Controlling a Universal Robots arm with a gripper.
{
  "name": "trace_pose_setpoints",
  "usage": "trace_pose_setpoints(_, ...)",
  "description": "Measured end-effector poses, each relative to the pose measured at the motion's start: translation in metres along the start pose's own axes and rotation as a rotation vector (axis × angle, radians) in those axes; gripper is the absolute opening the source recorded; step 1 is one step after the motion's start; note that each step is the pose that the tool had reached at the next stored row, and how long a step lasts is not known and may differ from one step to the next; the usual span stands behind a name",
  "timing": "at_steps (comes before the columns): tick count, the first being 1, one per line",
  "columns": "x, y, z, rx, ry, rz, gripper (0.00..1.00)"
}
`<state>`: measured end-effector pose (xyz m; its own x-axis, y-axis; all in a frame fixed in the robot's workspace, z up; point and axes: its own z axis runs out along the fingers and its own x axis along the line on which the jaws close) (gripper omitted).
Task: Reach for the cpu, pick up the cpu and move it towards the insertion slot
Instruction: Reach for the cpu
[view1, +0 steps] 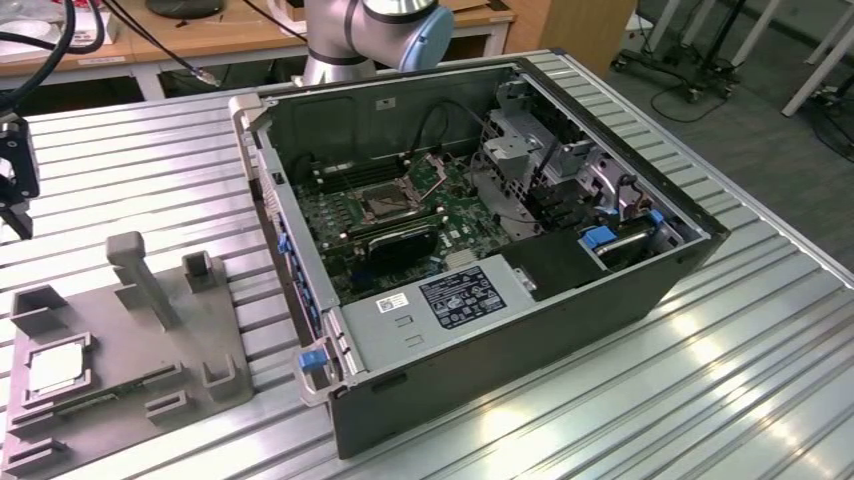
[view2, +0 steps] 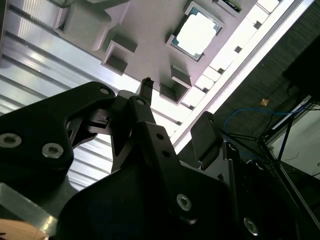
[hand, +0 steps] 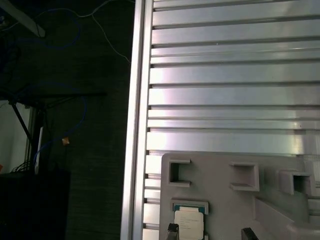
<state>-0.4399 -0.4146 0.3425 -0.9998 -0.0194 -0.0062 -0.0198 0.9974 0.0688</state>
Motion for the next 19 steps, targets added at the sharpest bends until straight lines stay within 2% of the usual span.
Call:
trace_pose_setpoints(8,0.0007,-0.0024,0.0035,-0.0003,-0.0042,0.000,0.58)
trace_pose_setpoints(19,0.0009,-0.0047,0.0099,-0.0015,-0.0057,0.000,0.58)
